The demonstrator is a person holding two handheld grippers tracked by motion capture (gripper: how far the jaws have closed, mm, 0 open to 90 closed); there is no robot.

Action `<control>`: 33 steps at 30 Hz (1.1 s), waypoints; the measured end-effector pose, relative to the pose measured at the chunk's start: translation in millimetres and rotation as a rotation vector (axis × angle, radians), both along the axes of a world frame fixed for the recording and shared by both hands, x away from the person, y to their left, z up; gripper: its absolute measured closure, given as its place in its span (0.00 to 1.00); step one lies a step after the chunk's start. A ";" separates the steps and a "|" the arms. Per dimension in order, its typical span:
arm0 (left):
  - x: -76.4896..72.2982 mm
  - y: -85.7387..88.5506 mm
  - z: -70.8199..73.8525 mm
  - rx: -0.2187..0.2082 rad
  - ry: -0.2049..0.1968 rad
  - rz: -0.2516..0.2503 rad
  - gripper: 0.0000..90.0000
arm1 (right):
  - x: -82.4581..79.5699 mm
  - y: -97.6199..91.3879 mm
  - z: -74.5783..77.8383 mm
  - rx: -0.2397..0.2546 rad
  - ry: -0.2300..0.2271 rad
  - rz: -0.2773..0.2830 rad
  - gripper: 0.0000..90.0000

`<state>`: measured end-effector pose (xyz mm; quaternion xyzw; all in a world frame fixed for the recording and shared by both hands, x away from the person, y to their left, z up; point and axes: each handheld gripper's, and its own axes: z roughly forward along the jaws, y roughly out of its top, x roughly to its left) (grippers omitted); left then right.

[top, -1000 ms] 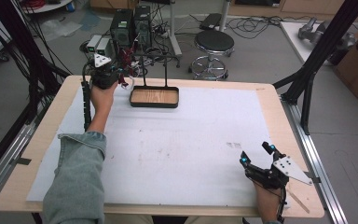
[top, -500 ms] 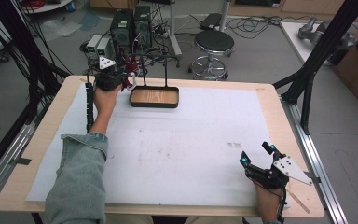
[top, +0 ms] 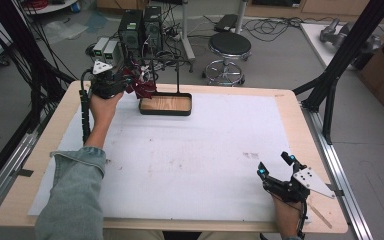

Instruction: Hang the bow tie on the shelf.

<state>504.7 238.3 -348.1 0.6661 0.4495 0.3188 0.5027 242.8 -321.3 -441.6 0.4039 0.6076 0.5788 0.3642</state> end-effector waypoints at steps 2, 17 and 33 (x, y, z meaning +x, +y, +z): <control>-5.4 4.5 2.3 -0.010 -0.005 0.008 0.58 | 0.4 0.1 0.2 0.001 -0.001 0.000 0.12; -63.7 24.0 21.9 -0.046 -0.082 -0.040 0.40 | 7.1 -0.3 2.2 0.007 0.001 0.000 0.12; -151.8 29.4 10.4 -0.060 -0.227 -0.063 0.28 | 6.8 -2.6 2.1 -0.001 0.005 -0.037 0.12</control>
